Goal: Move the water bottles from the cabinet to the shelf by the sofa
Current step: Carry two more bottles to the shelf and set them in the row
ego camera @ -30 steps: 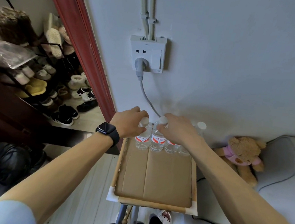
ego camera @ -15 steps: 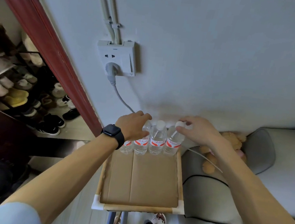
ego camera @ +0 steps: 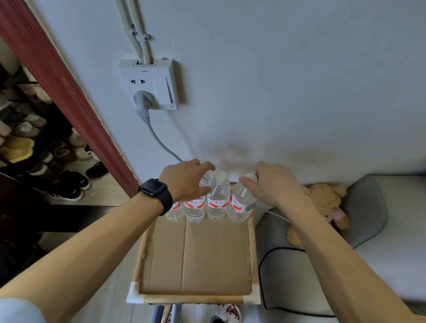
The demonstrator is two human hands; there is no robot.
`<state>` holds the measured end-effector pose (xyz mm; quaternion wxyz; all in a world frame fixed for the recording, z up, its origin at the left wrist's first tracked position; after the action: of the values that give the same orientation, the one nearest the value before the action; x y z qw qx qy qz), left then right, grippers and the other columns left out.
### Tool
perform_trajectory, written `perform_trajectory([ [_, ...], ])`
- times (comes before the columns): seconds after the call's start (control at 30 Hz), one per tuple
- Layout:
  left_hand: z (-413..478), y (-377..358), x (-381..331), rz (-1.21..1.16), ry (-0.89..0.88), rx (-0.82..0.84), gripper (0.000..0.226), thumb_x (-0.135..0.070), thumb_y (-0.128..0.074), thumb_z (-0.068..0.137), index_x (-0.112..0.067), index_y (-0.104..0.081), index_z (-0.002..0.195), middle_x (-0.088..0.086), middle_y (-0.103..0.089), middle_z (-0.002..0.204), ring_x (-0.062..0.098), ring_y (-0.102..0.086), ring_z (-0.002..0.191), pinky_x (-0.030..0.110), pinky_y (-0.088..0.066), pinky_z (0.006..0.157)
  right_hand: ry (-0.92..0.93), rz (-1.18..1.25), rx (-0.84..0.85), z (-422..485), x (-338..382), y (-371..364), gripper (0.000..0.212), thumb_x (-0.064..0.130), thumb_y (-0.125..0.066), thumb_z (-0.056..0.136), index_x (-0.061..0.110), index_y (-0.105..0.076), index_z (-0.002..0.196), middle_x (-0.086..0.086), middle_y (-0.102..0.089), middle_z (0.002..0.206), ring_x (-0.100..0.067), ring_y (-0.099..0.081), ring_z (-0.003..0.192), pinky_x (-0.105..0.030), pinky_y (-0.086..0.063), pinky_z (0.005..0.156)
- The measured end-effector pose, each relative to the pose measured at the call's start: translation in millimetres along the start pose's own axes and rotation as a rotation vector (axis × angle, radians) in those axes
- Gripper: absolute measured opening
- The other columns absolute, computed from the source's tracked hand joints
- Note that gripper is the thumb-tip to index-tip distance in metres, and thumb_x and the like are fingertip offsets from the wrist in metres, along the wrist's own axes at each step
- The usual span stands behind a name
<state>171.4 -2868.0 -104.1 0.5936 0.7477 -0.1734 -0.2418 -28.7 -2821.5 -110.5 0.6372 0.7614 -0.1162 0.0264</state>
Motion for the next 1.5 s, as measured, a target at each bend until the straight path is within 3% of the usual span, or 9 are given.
perform_trajectory([
  [0.17, 5, -5, -11, -0.020, -0.018, -0.020, 0.048, -0.060, -0.045, 0.094, -0.042, -0.041, 0.138, -0.002, -0.059, 0.117, 0.021, -0.058, 0.104, 0.035, -0.049, 0.076, 0.093, 0.124, 0.107, -10, 2, -7, 0.041, 0.044, -0.056, 0.089, 0.028, -0.051, 0.127, -0.008, -0.060, 0.118, -0.029, -0.054, 0.114, -0.036, -0.042, 0.090],
  [0.27, 8, -6, -13, -0.017, -0.007, -0.050, 0.046, -0.063, -0.043, 0.094, -0.038, -0.046, 0.133, -0.004, -0.061, 0.115, 0.020, -0.059, 0.104, 0.036, -0.050, 0.077, 0.085, 0.074, 0.043, -10, 0, -5, 0.035, 0.041, -0.054, 0.093, 0.017, -0.056, 0.120, -0.009, -0.061, 0.116, -0.030, -0.056, 0.109, -0.035, -0.041, 0.083],
  [0.37, 9, -7, -18, -0.026, -0.011, -0.039, 0.043, -0.058, -0.044, 0.096, -0.034, -0.048, 0.131, -0.005, -0.063, 0.117, 0.021, -0.059, 0.104, 0.039, -0.051, 0.079, -0.008, 0.039, 0.001, -8, -3, -4, 0.048, 0.052, -0.051, 0.093, 0.008, -0.056, 0.111, -0.014, -0.064, 0.112, -0.032, -0.056, 0.103, -0.036, -0.038, 0.074],
  [0.47, 9, -7, -20, -0.019, -0.011, -0.033, 0.039, -0.053, -0.043, 0.099, -0.032, -0.047, 0.132, -0.006, -0.065, 0.120, 0.022, -0.060, 0.102, 0.038, -0.051, 0.077, -0.066, 0.072, -0.036, -7, 0, -4, 0.054, 0.056, -0.048, 0.094, 0.005, -0.055, 0.109, -0.016, -0.063, 0.110, -0.034, -0.056, 0.103, -0.036, -0.036, 0.074],
  [0.67, 8, -5, -17, -0.017, -0.006, -0.020, 0.036, -0.050, -0.044, 0.100, -0.032, -0.047, 0.132, -0.006, -0.065, 0.122, 0.023, -0.059, 0.103, 0.038, -0.050, 0.078, -0.168, 0.224, -0.044, -3, 17, -6, 0.033, 0.044, -0.046, 0.095, 0.011, -0.043, 0.095, -0.016, -0.063, 0.102, -0.028, -0.045, 0.081, -0.034, -0.035, 0.069],
  [0.8, 8, -5, -16, -0.015, -0.002, -0.031, 0.038, -0.051, -0.045, 0.099, -0.032, -0.047, 0.132, -0.006, -0.065, 0.121, 0.022, -0.060, 0.103, 0.038, -0.050, 0.078, -0.186, 0.256, -0.021, -1, 21, -7, 0.033, 0.045, -0.048, 0.094, 0.012, -0.044, 0.095, -0.009, -0.056, 0.093, -0.025, -0.046, 0.080, -0.033, -0.034, 0.069],
  [1.07, 11, -6, -19, 0.001, -0.012, -0.046, 0.042, -0.054, -0.046, 0.098, -0.030, -0.047, 0.132, -0.005, -0.067, 0.118, 0.021, -0.062, 0.098, 0.037, -0.053, 0.077, -0.128, 0.243, 0.034, -1, 17, -5, 0.034, 0.046, -0.047, 0.095, 0.012, -0.044, 0.101, -0.010, -0.061, 0.103, -0.025, -0.048, 0.085, -0.034, -0.036, 0.071],
  [1.3, 13, -8, -17, 0.006, 0.013, -0.037, 0.053, -0.061, -0.047, 0.092, -0.031, -0.044, 0.135, -0.004, -0.066, 0.119, 0.021, -0.062, 0.102, 0.041, -0.055, 0.082, -0.152, 0.236, 0.034, 0, 15, -12, 0.070, 0.070, -0.040, 0.090, 0.010, -0.048, 0.123, -0.012, -0.060, 0.114, -0.031, -0.056, 0.102, -0.036, -0.041, 0.074],
  [1.5, 12, -6, -19, 0.020, 0.019, -0.043, 0.053, -0.061, -0.049, 0.091, -0.031, -0.045, 0.135, -0.003, -0.063, 0.119, 0.020, -0.059, 0.104, 0.038, -0.053, 0.082, -0.151, 0.229, 0.076, -3, 6, -15, 0.074, 0.077, -0.036, 0.085, 0.017, -0.052, 0.125, -0.004, -0.061, 0.116, -0.025, -0.057, 0.101, -0.036, -0.047, 0.079],
])
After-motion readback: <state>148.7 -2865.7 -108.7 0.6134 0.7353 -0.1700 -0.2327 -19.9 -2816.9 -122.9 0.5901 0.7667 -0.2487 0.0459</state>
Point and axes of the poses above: each hand's wrist, its own z-axis towards the middle knuckle, its own y-axis out of the back of the hand, x = y × z, the point moved 5 cm from there along z, towards the middle knuckle
